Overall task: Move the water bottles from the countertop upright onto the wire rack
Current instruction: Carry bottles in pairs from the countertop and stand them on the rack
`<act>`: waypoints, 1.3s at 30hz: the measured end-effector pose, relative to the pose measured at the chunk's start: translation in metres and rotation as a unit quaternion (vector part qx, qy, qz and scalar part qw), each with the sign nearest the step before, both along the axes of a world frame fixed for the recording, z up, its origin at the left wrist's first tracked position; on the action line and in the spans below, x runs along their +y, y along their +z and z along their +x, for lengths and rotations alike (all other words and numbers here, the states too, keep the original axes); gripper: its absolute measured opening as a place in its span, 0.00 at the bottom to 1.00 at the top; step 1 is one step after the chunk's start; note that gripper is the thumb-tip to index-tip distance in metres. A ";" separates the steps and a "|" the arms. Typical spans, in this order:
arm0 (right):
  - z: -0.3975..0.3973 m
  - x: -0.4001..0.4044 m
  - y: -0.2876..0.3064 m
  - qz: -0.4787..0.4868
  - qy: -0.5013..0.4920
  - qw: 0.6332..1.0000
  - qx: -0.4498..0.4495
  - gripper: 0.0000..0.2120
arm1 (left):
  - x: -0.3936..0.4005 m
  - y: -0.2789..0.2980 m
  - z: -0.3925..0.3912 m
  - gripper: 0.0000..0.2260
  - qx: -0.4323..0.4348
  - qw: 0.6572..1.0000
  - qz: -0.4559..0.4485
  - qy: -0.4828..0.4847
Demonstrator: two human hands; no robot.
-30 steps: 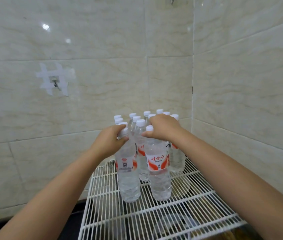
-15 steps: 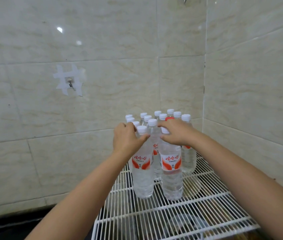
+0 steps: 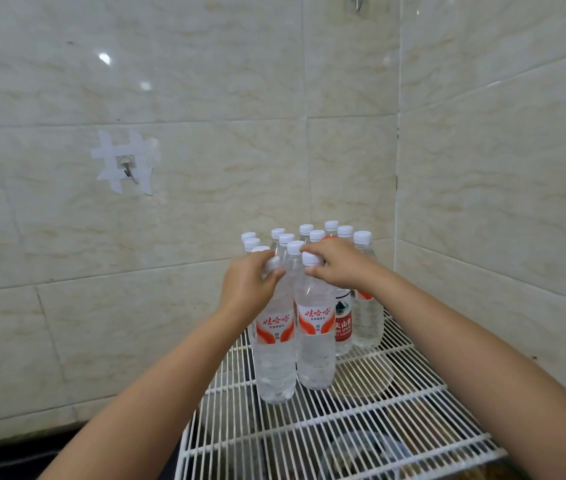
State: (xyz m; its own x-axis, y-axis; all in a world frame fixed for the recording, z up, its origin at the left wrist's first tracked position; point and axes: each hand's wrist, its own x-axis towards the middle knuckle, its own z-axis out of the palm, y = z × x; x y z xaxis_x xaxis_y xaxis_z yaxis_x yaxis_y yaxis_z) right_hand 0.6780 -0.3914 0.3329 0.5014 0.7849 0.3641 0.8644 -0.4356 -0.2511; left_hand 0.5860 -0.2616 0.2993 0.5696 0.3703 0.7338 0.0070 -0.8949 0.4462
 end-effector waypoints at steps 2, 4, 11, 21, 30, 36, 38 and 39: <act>0.003 0.003 -0.001 0.013 0.006 1.000 0.010 0.16 | -0.001 -0.005 0.004 0.14 -0.028 1.000 0.007 -0.001; 0.006 0.005 0.000 0.017 0.013 1.000 0.020 0.17 | -0.005 -0.011 0.006 0.12 -0.060 0.998 0.027 -0.010; 0.012 0.005 -0.002 0.006 0.039 0.998 0.043 0.21 | -0.002 -0.022 0.015 0.08 -0.137 0.988 0.068 -0.011; -0.001 0.008 -0.011 0.031 0.001 0.999 0.034 0.23 | -0.001 -0.022 0.012 0.13 -0.067 0.997 -0.006 -0.026; -0.020 0.019 -0.030 0.112 -0.066 0.989 -0.076 0.28 | 0.035 0.003 -0.033 0.15 0.079 0.989 0.110 0.065; -0.097 0.073 -0.047 0.151 0.061 0.980 -0.112 0.22 | 0.085 -0.022 -0.137 0.19 0.220 0.945 0.088 0.225; -0.136 0.098 -0.053 0.155 0.075 0.977 -0.127 0.21 | 0.099 -0.034 -0.189 0.21 0.279 0.915 0.080 0.279; -0.159 0.111 -0.055 0.158 0.082 0.976 -0.126 0.20 | 0.105 -0.040 -0.218 0.21 0.302 0.902 0.075 0.299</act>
State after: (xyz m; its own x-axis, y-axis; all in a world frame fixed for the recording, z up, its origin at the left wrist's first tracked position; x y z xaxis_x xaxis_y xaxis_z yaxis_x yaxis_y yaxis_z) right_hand 0.5189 -0.2801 0.2777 0.2408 0.6761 0.6963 0.9678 -0.2209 -0.1202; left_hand 0.3679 -0.1561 0.2593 0.6128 0.6664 0.4247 0.7102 -0.7002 0.0739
